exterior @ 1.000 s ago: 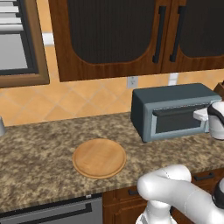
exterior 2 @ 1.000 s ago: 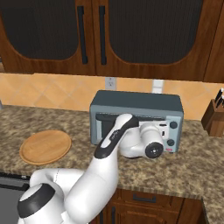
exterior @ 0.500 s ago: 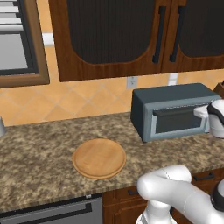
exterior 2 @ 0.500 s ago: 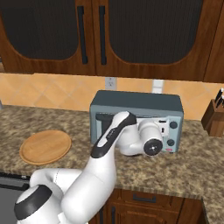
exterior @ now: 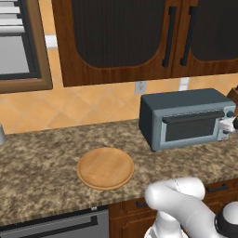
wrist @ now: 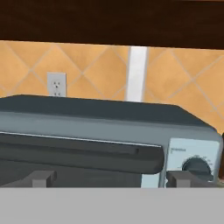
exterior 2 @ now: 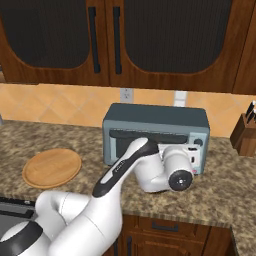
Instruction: Pick up the kebab skewer and baguette bread, and place them inside the toaster oven. Close the toaster oven door and start by setting the timer.
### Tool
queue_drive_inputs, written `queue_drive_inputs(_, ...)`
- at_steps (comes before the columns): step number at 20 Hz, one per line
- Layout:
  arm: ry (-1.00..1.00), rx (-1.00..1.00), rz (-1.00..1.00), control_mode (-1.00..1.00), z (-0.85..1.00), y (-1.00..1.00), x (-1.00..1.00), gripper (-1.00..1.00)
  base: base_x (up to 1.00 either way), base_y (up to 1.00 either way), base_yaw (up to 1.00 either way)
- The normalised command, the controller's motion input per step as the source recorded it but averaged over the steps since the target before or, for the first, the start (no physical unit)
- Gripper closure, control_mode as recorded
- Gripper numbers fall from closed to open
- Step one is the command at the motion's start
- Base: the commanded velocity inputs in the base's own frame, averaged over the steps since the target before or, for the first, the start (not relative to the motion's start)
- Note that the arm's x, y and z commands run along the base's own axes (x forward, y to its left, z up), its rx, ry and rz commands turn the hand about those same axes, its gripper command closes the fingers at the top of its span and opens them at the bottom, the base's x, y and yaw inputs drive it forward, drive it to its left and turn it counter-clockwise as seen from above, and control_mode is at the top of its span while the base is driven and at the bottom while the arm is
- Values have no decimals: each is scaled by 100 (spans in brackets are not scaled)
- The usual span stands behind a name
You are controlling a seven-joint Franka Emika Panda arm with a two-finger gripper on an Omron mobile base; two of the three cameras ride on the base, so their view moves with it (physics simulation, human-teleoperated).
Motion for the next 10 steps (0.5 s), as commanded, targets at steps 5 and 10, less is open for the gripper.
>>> queue_drive_inputs(5, 7, 1, -1, -100, -1, -53, -28, -100, 0, 0, 0)
queue_drive_inputs(10, 5, 2, 0, -100, -6, -39, -1, -100, 0, 0, 0)
